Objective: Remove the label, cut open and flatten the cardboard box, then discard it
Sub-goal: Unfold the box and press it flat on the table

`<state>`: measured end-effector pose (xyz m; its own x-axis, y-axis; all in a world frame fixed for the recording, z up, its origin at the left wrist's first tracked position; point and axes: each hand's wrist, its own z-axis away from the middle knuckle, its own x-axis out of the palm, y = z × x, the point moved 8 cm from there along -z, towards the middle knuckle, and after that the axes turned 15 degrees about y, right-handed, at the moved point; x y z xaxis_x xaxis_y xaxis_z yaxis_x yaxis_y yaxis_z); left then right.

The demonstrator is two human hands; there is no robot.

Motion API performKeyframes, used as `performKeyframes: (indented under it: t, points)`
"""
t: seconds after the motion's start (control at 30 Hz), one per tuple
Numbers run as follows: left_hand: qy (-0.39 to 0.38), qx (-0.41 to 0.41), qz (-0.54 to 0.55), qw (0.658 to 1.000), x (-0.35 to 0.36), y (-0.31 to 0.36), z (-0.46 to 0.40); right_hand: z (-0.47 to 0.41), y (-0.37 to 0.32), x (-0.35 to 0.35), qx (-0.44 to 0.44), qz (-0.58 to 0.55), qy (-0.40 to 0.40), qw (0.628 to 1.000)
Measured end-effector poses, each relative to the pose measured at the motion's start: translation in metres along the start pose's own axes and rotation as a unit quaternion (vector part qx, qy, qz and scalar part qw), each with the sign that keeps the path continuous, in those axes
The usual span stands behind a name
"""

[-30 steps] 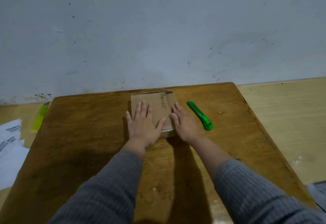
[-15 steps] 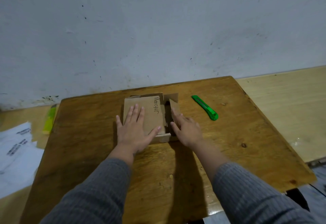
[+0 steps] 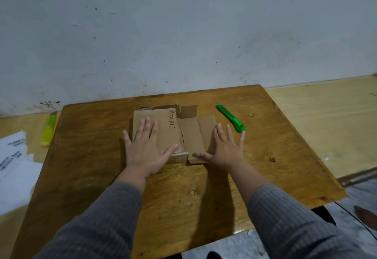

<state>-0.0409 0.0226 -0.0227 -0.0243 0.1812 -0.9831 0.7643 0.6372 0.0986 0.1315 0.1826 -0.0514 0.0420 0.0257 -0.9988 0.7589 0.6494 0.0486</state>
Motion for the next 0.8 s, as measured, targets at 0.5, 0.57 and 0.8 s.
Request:
performKeyframes:
  t: [0.5, 0.57, 0.8]
  points:
    - [-0.059, -0.184, 0.063, 0.979, 0.003, 0.043, 0.023, 0.005, -0.008, -0.034, -0.048, -0.109, 0.074, 0.99]
    - [-0.083, -0.26, 0.138, 0.952, 0.004, 0.058, 0.024, 0.007, -0.012, -0.049, -0.043, -0.133, 0.098, 0.985]
    - [-0.089, -0.193, 0.116, 0.97, -0.005, 0.081, 0.032, 0.006, -0.013, -0.05, 0.012, -0.234, 0.042, 0.971]
